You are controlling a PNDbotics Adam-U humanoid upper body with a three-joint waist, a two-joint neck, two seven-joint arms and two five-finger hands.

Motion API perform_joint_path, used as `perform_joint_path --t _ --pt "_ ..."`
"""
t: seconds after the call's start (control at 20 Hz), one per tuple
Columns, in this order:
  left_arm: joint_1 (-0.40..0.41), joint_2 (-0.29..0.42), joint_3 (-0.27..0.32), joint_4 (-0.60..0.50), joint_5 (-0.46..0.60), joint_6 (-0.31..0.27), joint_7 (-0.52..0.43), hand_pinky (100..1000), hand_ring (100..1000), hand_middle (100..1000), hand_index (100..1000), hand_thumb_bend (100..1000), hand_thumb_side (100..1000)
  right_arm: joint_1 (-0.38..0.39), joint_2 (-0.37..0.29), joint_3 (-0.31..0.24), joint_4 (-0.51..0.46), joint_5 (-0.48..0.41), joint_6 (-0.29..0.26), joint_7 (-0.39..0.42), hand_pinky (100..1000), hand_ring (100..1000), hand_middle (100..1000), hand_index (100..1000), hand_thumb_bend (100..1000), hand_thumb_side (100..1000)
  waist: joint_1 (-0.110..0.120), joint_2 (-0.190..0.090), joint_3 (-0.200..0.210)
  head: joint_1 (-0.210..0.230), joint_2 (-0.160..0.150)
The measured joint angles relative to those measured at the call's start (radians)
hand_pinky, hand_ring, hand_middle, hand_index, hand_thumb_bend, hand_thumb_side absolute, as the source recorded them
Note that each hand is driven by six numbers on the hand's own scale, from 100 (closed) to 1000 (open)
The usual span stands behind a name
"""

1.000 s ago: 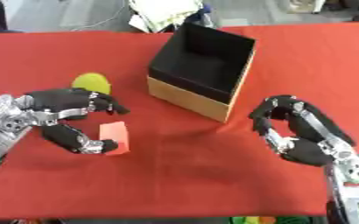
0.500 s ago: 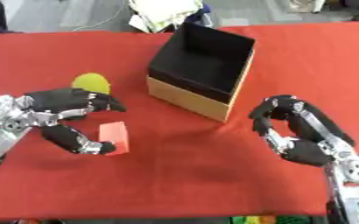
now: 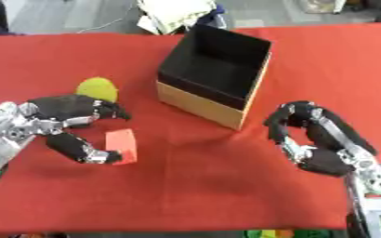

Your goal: Pick up objects on the table and place them in the box.

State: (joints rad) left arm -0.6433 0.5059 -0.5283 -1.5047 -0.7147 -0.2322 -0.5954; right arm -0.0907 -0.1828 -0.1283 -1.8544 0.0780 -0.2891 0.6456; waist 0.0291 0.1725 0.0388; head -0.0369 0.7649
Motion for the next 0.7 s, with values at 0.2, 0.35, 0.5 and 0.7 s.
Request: perform_joint_path --t 0.2,0.35,0.5,0.7 --pt "-0.001 -0.009 0.0 0.023 -0.011 -0.007 -0.002 766 806 826 955 477 931 0.0 0.0 0.0 0.0 0.0 -0.001 0.002 521 496 464 629 100 470 0.0 0.0 0.0 0.0 0.0" --pt "-0.003 -0.017 -0.006 0.038 -0.017 -0.014 -0.003 759 798 818 952 473 934 0.0 0.0 0.0 0.0 0.0 -0.002 0.003 521 496 464 629 100 470 0.0 0.001 0.0 0.0 0.0" --pt "-0.005 -0.025 -0.008 0.053 -0.023 -0.018 -0.005 749 785 806 949 473 935 0.0 0.0 0.0 0.0 0.0 -0.002 0.004 521 496 464 629 100 470 -0.001 0.001 0.0 0.0 0.0" --pt "-0.007 -0.034 -0.012 0.074 -0.038 -0.023 -0.001 735 769 790 942 469 932 -0.001 0.0 0.0 0.0 0.0 -0.002 0.005 521 496 464 629 100 470 -0.002 0.002 0.0 0.0 0.0"
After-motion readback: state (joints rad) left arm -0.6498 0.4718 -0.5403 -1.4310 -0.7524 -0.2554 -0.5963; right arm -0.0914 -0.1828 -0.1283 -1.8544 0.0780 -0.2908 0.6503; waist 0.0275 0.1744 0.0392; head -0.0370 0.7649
